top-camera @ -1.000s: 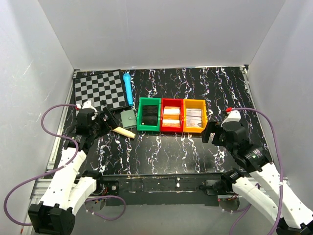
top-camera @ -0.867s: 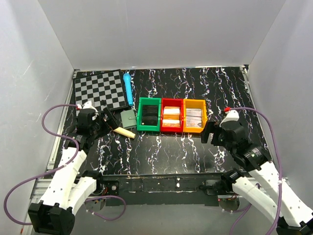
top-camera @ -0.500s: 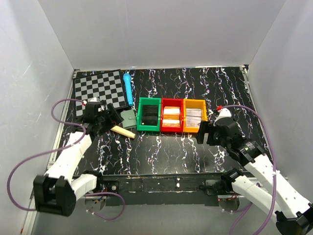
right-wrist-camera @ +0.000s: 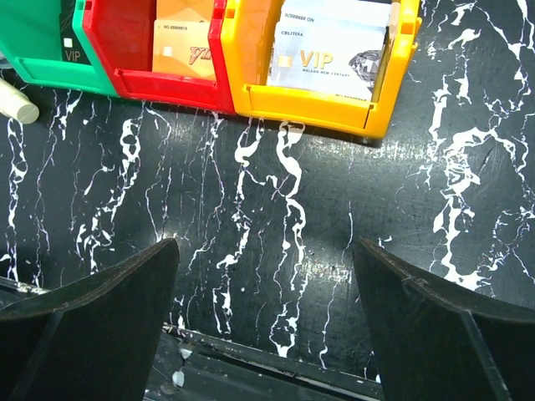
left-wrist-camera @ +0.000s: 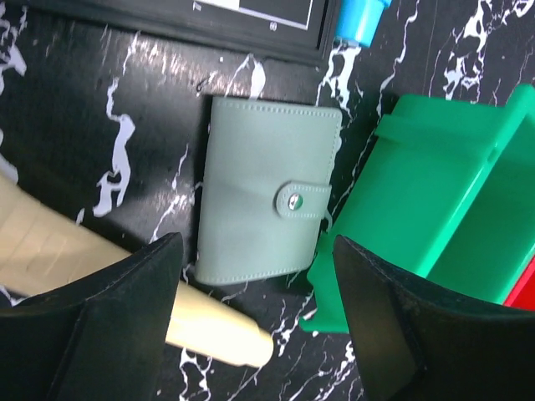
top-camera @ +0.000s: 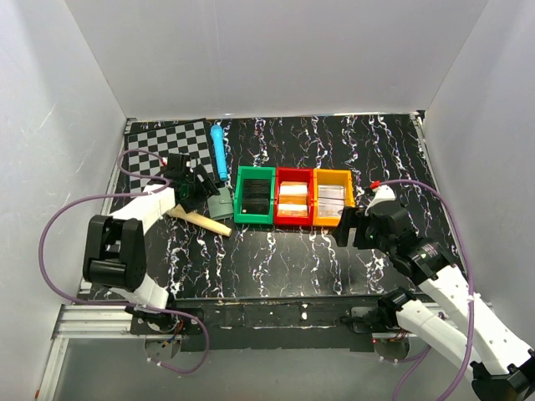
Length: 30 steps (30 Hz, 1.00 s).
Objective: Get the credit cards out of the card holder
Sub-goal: Pick up the card holder from the center of the board.
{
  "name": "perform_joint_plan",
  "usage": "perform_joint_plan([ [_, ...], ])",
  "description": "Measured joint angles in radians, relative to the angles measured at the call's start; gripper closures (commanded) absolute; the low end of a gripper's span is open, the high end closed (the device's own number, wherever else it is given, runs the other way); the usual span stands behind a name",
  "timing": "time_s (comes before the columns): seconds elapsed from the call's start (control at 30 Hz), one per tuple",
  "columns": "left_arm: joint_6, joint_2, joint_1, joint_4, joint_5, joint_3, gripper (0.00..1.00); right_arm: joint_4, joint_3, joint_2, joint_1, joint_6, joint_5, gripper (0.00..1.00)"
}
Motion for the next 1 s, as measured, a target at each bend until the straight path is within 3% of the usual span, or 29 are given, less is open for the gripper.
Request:
perform_joint_plan([
  [0.57, 0.064, 0.168, 0.000, 0.011, -0.041, 0.061, 0.43, 0.023, 0.000, 0.019, 0.000, -0.002, -0.018, 0.07],
  [1.0, 0.084, 0.196, -0.002, 0.013, -0.037, 0.078, 0.76, 0.024, 0.000, -0.003, 0.000, -0.004, -0.014, 0.07],
])
